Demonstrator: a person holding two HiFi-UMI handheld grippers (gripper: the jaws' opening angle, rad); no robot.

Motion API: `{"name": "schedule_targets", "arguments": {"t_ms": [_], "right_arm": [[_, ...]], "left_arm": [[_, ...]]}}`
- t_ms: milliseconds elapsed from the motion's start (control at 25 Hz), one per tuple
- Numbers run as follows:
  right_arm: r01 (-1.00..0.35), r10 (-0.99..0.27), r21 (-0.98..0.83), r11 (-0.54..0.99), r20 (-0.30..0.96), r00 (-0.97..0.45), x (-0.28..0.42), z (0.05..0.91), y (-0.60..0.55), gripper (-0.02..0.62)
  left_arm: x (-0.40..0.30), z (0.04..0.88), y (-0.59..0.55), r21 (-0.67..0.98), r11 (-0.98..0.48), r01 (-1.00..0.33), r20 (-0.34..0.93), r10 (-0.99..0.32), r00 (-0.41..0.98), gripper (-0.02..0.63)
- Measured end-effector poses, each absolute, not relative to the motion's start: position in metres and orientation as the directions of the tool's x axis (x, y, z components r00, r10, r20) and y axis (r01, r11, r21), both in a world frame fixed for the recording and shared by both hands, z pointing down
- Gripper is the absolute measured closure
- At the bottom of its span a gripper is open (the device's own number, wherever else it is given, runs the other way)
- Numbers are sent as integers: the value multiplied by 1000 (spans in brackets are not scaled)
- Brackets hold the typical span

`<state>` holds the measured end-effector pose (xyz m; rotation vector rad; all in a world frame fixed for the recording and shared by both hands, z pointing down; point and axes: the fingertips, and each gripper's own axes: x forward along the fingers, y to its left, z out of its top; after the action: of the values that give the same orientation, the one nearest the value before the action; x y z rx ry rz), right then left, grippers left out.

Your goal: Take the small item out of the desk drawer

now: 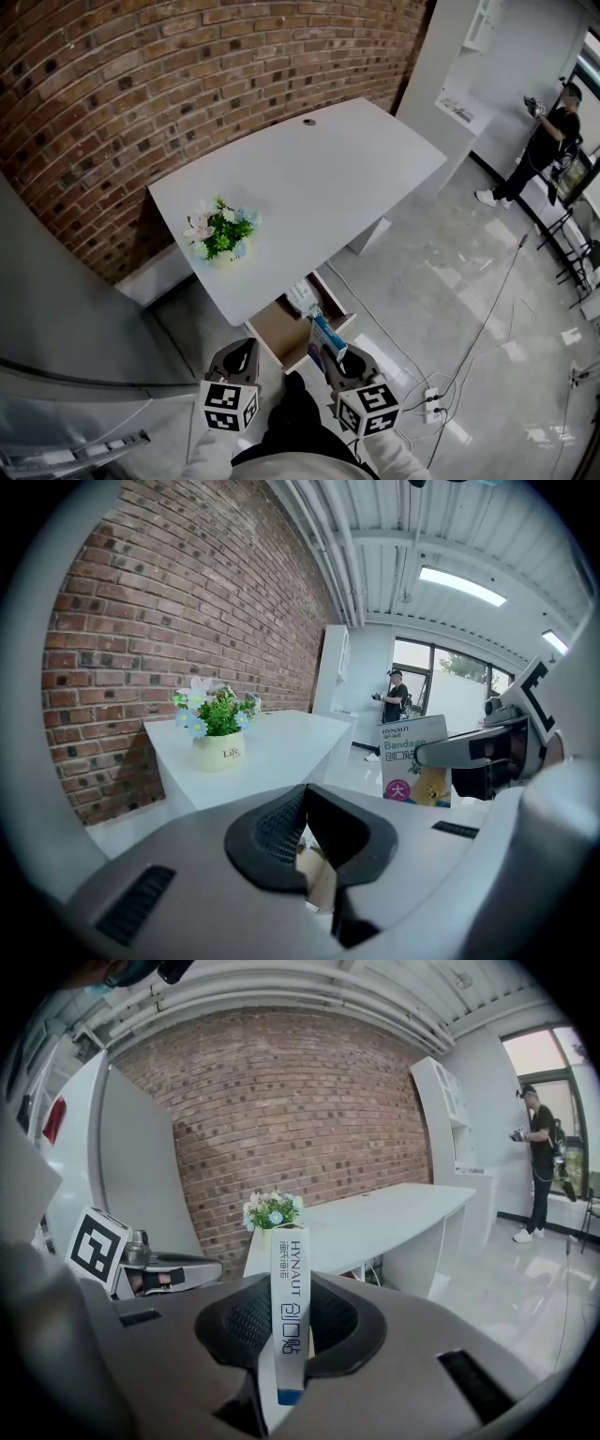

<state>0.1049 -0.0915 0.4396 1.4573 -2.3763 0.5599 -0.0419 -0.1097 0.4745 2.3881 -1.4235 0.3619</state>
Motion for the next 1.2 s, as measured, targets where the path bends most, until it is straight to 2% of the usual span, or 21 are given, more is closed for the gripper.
{"name": "schedule_targets", "arguments": {"t_ms": [360, 1200], "right_arm": [[-915, -827, -123, 383, 396, -399, 109, 422, -75, 509], [-927, -844, -117, 357, 384, -374, 101, 421, -62, 509]], "left_arm": [[-51, 461, -101, 145, -451, -881, 356, -807, 472, 588], [-64, 459, -85, 139, -465, -875, 339, -807, 483, 588]]}}
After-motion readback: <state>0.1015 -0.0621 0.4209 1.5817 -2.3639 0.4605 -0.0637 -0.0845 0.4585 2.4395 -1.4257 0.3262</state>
